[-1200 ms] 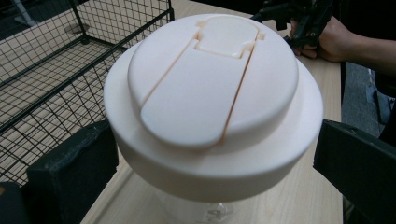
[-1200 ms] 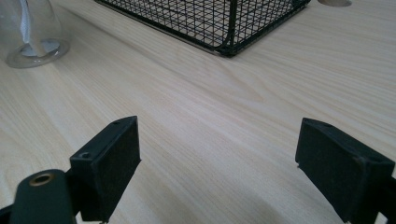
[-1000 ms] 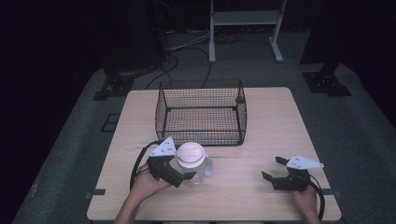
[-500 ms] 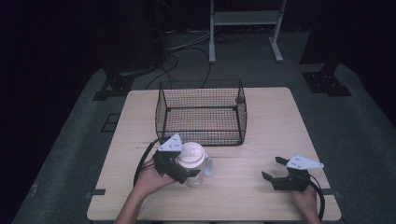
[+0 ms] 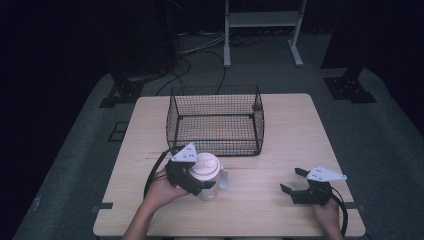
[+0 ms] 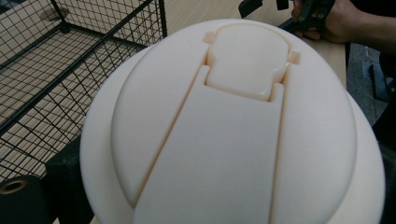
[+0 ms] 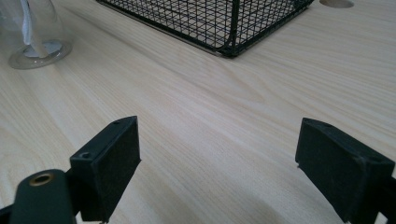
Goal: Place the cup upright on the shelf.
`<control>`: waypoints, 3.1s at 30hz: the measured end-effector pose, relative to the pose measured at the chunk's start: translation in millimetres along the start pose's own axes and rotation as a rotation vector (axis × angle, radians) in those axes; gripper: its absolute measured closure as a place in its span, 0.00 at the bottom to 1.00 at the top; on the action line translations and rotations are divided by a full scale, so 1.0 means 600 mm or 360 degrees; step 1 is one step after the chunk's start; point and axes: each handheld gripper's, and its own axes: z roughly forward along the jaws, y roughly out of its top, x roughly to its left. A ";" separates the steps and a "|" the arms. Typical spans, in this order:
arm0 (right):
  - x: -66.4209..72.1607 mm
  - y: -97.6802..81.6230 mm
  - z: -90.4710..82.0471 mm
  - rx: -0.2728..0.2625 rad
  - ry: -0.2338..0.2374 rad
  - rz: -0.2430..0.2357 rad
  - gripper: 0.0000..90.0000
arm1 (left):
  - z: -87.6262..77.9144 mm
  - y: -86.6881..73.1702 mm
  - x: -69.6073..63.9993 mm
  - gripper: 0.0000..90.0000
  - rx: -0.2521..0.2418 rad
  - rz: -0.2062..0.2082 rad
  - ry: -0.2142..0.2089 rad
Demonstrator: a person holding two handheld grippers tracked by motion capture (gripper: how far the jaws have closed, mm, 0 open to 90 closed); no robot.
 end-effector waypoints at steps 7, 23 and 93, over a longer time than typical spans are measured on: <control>0.000 0.000 0.000 0.0000 0.0000 0.0000 0.14 | 0.000 0.004 -0.002 0.05 0.0025 0.0010 -0.0007; -0.001 0.000 -0.001 -0.0006 -0.0001 0.0007 0.14 | -0.008 0.046 -0.003 0.05 0.0054 0.0041 0.0022; -0.006 0.000 -0.004 -0.0050 0.0017 0.0038 0.14 | -0.023 0.316 0.155 0.06 0.0230 -0.0007 0.0120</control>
